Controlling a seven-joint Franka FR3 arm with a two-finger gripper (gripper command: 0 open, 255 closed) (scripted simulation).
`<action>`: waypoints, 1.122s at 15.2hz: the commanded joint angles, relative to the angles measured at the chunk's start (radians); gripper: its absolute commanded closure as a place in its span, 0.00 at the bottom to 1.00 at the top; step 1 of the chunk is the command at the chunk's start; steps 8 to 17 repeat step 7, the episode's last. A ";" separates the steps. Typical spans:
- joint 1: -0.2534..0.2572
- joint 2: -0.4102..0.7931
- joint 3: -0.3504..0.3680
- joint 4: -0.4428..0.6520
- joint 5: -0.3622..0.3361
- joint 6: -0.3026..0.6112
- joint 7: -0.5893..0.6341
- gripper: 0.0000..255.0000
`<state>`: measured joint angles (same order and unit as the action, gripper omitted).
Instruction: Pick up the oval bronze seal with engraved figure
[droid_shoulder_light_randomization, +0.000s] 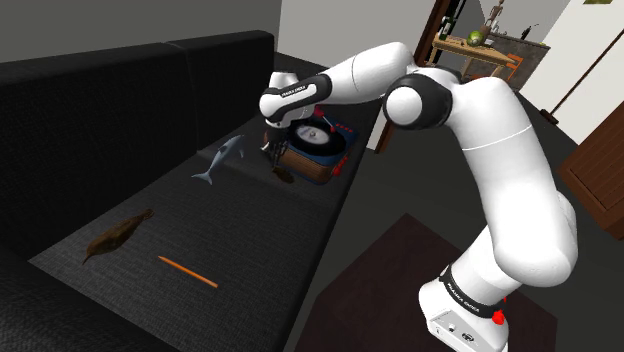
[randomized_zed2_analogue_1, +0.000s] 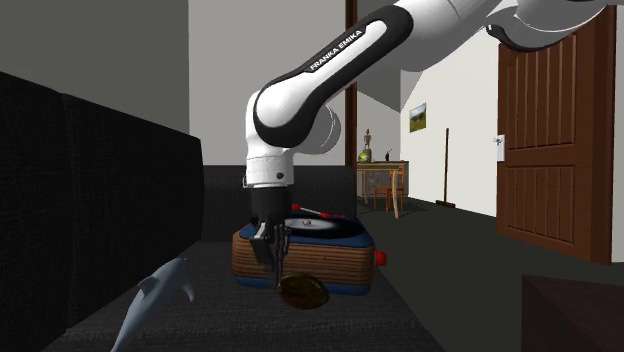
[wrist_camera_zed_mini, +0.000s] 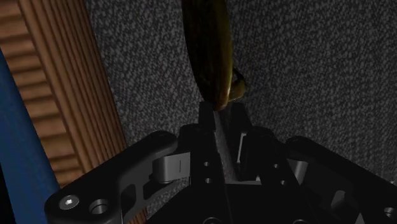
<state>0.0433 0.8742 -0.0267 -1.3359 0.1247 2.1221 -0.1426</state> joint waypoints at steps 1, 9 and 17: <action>0.000 -0.022 -0.001 -0.009 -0.001 -0.013 0.000 1.00; 0.000 -0.056 -0.002 -0.010 -0.003 -0.046 0.004 1.00; 0.000 -0.056 -0.002 -0.010 -0.003 -0.046 0.004 1.00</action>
